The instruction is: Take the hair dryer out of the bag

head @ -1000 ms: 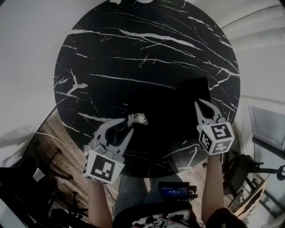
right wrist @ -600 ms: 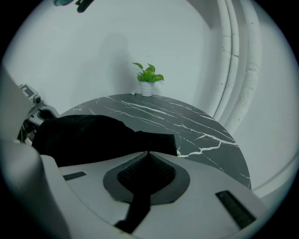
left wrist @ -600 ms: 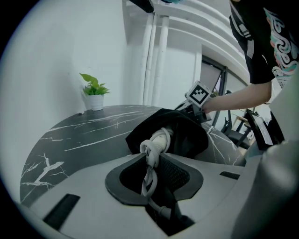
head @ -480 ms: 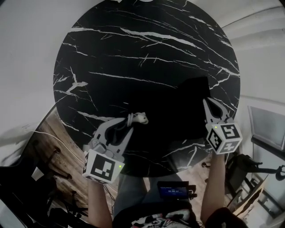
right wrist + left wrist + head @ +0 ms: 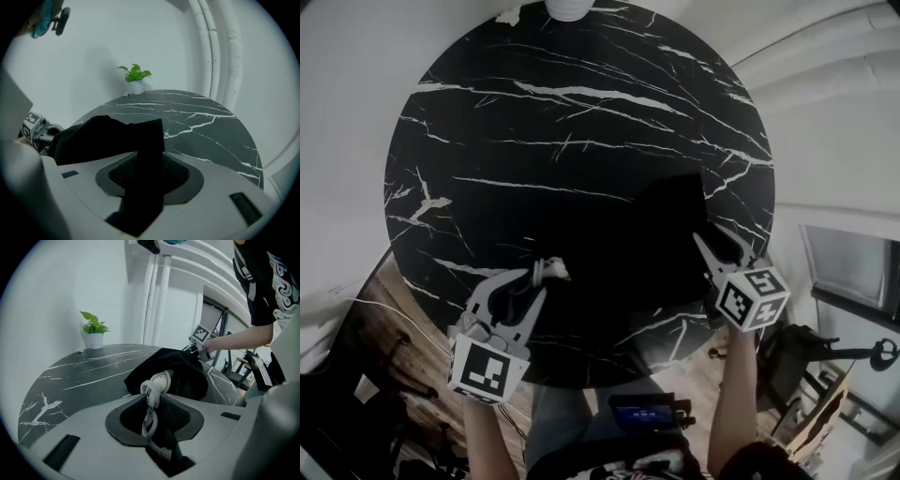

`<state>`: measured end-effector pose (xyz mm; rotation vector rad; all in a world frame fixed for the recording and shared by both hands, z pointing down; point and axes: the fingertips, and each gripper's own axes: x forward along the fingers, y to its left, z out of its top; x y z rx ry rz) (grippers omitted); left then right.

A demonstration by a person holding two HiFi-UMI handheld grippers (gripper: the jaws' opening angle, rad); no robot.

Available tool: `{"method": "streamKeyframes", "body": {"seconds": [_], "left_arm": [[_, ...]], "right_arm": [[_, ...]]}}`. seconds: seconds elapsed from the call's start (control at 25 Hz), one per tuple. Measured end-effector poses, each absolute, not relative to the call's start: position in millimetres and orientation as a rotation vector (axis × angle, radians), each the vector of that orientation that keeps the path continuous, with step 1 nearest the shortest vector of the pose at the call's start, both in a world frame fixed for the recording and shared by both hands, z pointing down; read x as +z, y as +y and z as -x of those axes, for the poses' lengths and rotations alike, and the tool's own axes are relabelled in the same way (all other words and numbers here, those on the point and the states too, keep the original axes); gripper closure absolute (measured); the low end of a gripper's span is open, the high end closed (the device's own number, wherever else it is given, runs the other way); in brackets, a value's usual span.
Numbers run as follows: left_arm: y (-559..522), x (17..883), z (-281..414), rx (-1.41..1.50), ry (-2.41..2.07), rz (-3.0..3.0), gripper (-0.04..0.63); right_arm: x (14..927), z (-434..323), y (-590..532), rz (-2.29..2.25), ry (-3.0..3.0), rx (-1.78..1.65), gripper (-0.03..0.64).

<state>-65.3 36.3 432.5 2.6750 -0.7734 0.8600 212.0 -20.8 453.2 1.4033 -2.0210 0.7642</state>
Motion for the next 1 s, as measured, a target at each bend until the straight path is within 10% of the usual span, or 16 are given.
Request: {"method": "streamKeyframes", "body": {"seconds": [0.24, 1.0], "left_arm": [[36, 434, 65, 0.885, -0.792, -2.659, 0.497], [37, 422, 89, 0.877, -0.899, -2.649, 0.499]], "right_arm": [[457, -213, -24, -1.360, -1.954, 0.672, 0.584], [431, -254, -27, -1.529, -1.906, 0.612, 0.589]]}}
